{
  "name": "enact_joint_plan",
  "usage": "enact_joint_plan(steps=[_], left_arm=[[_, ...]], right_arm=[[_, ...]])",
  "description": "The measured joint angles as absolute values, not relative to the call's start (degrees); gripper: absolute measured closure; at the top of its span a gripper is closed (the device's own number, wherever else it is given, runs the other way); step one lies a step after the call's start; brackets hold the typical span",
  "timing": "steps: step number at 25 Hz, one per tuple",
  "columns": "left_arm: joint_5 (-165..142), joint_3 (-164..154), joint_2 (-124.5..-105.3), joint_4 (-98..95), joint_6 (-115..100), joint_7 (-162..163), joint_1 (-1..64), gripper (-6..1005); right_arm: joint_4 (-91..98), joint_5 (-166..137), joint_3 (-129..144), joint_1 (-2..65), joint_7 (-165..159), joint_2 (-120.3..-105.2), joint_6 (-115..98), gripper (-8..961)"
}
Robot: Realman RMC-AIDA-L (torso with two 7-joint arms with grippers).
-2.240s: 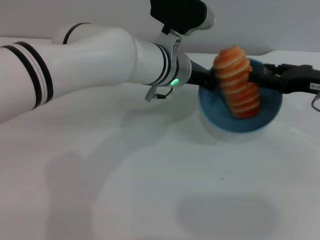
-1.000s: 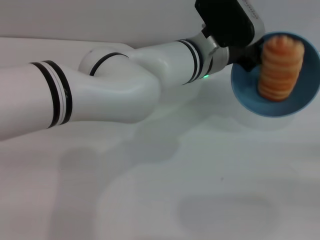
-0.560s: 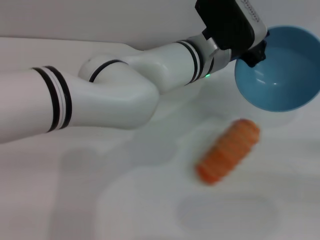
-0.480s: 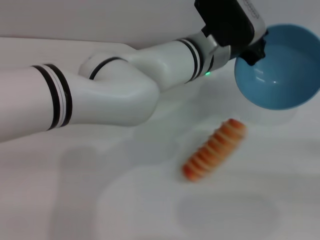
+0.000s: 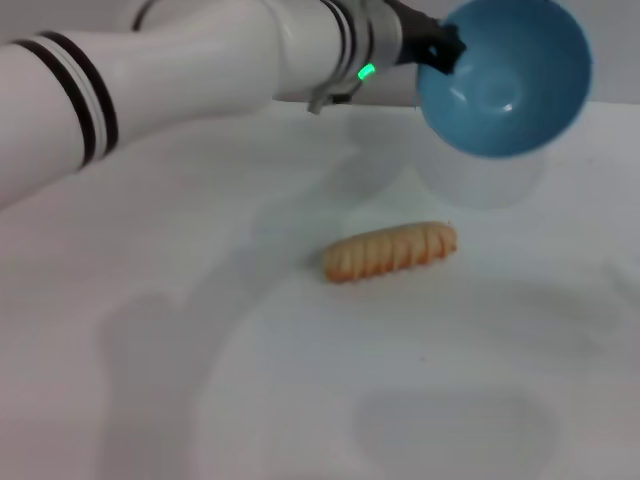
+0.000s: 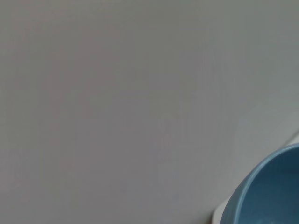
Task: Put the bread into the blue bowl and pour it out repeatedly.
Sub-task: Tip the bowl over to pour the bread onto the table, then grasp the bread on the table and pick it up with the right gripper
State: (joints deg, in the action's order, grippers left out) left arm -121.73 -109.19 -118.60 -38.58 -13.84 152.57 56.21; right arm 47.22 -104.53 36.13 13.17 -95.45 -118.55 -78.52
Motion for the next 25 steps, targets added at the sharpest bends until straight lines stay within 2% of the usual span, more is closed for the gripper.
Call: enact_joint_plan(steps=[10, 25], left_arm=[[-121.7, -100.2, -118.55, -37.3, -11.4, 153.2, 54.7, 1001], [-121.7, -97.6, -118.51, -37.6, -11.3, 153.2, 51.2, 1001]], right_arm=[[42.5, -113.0, 43.7, 24.8, -99.8, -118.67, -71.4, 317], [26.4, -116.6, 47.1, 37.5, -112.6, -118.31, -57.2, 342]])
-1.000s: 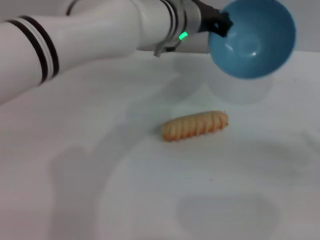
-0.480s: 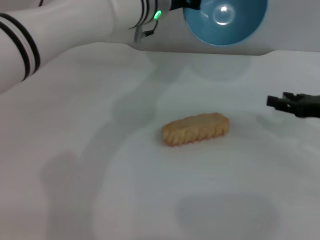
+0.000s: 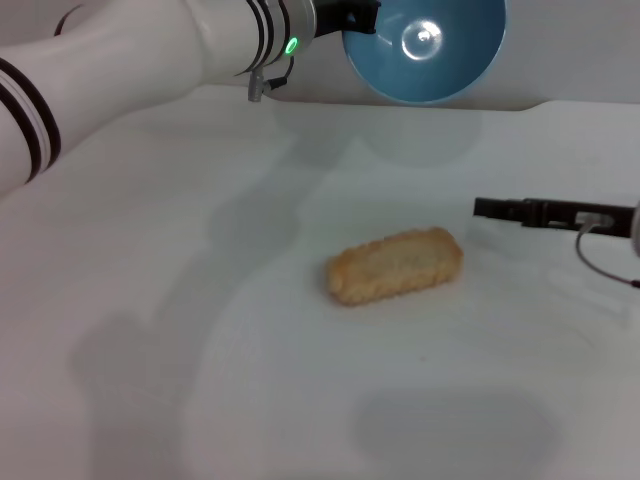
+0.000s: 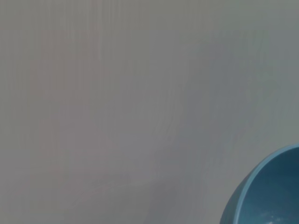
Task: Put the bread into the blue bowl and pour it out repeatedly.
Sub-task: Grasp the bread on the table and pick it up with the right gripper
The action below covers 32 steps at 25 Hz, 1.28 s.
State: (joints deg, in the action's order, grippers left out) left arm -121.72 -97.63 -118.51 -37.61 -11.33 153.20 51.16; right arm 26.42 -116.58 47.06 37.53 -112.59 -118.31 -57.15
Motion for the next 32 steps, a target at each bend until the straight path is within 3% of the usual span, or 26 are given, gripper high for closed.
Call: enact_joint_plan(steps=[32], left_arm=[[-121.6, -99.9, -118.83, -38.1, -10.7, 153.2, 51.1, 1000]], right_arm=[[12.4, -110.1, 49.1, 41.7, -110.9, -119.12, -50.2, 397]])
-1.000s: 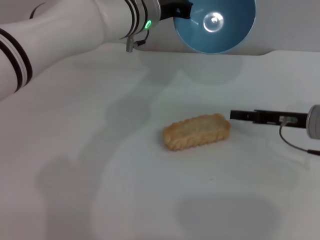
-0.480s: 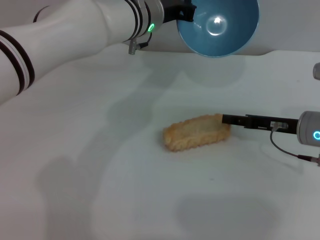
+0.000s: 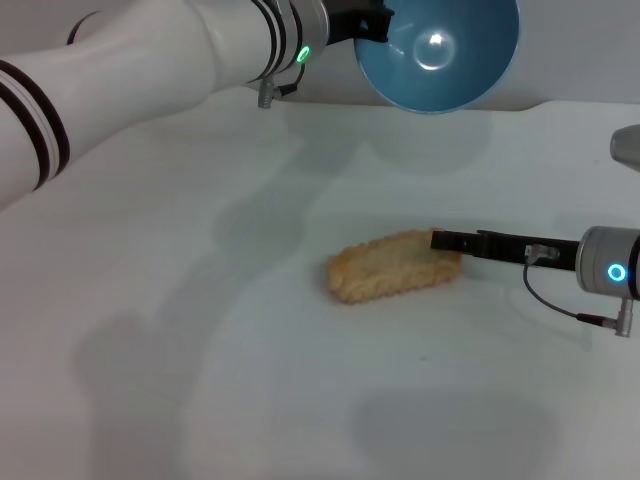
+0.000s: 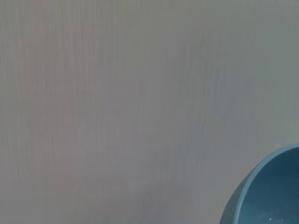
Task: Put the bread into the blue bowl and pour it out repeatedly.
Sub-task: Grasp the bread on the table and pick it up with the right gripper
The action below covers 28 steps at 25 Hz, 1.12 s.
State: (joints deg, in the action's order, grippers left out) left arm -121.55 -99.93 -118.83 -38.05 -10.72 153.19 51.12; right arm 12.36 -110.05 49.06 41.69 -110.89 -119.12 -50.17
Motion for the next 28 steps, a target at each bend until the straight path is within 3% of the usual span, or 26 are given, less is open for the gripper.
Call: enact_joint_plan(steps=[28], left_arm=[[-121.4, -100.0, -118.83, -38.0, -10.7, 153.2, 51.0, 1001]], right_arm=[[9.7, -109.2, 50.4, 44.0, -113.7, -119.05, -48.0, 444]])
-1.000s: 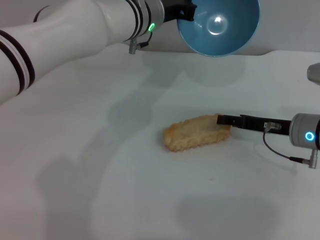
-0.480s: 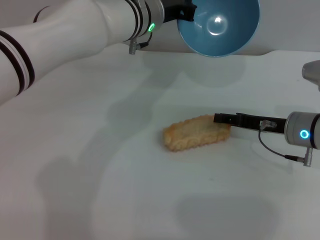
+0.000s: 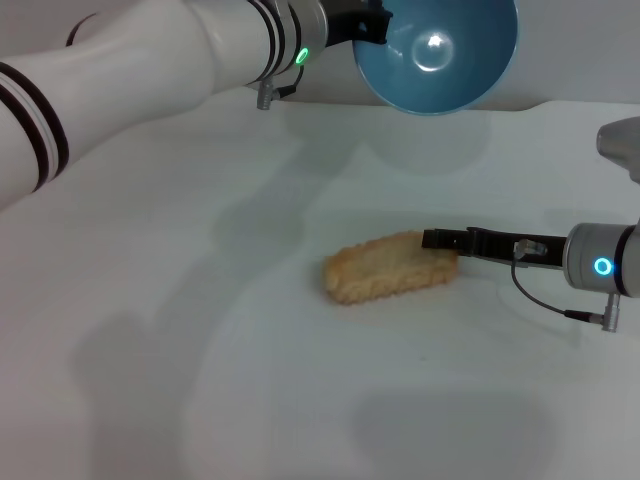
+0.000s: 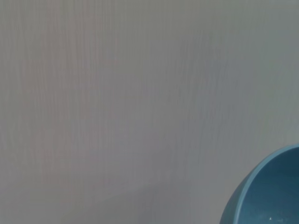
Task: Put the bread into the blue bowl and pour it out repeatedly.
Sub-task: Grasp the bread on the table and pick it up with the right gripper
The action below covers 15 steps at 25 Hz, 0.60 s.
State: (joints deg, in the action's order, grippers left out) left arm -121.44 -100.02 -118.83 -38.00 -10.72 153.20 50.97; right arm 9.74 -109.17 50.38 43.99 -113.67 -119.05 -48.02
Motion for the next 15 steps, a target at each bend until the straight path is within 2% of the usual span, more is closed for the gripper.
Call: enact_joint_plan(steps=[15], left_arm=[[-120.9, -100.0, -118.67, -37.6, -10.1, 153.2, 50.9, 1002]], right_arm=[[10.2, -109.2, 52.1, 43.8, -114.5, -119.01, -47.6, 470]])
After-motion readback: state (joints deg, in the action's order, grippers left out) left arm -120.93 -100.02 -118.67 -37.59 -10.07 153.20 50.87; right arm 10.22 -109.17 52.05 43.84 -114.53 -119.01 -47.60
